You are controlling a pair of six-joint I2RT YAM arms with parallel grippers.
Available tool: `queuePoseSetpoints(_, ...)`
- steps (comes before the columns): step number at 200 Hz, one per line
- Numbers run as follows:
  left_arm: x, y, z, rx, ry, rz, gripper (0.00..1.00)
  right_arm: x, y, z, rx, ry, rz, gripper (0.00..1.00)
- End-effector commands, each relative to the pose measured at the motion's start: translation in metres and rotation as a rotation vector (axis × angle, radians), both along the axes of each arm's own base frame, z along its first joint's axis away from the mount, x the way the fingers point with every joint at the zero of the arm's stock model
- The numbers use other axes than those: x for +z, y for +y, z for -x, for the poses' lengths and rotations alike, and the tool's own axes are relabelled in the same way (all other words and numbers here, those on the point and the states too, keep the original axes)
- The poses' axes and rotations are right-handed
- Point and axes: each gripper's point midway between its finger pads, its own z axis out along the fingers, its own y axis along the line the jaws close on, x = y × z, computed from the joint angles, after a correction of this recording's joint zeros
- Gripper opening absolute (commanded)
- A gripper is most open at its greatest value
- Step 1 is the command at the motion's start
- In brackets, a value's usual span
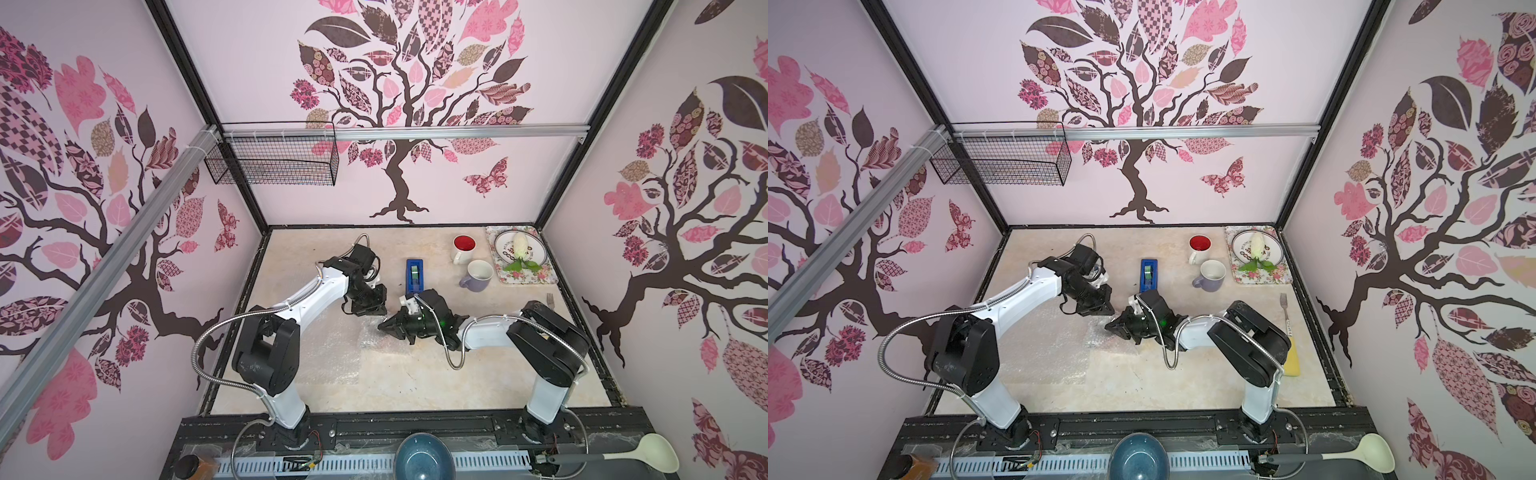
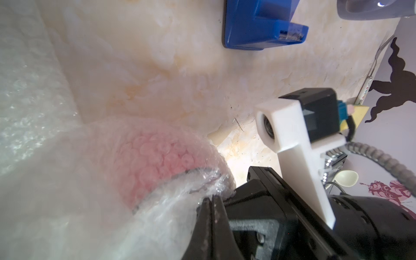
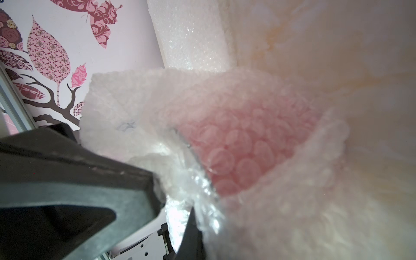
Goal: Wrap mugs in bubble wrap
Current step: Stick the tape on the bubble wrap.
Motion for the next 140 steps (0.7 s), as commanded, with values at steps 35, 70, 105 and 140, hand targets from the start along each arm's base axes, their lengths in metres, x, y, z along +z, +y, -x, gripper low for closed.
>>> queuePoseSetpoints(35,-0.016,0.006,-0.012,0.005,0.032,-0.046,0.0,-0.014,-0.004,0.0,-0.035,0.073,0.058,0.0)
queuePoseSetpoints(70,-0.016,0.009,-0.024,0.036,0.007,-0.066,0.0,-0.015,-0.005,0.003,-0.036,0.079,0.056,0.0)
queuePoseSetpoints(105,0.03,-0.007,-0.034,0.075,-0.077,0.074,0.0,-0.014,-0.006,0.004,-0.032,0.075,0.059,0.0)
queuePoseSetpoints(140,0.037,-0.013,-0.029,0.065,-0.045,0.095,0.0,-0.014,-0.004,0.003,-0.029,0.075,0.051,0.0)
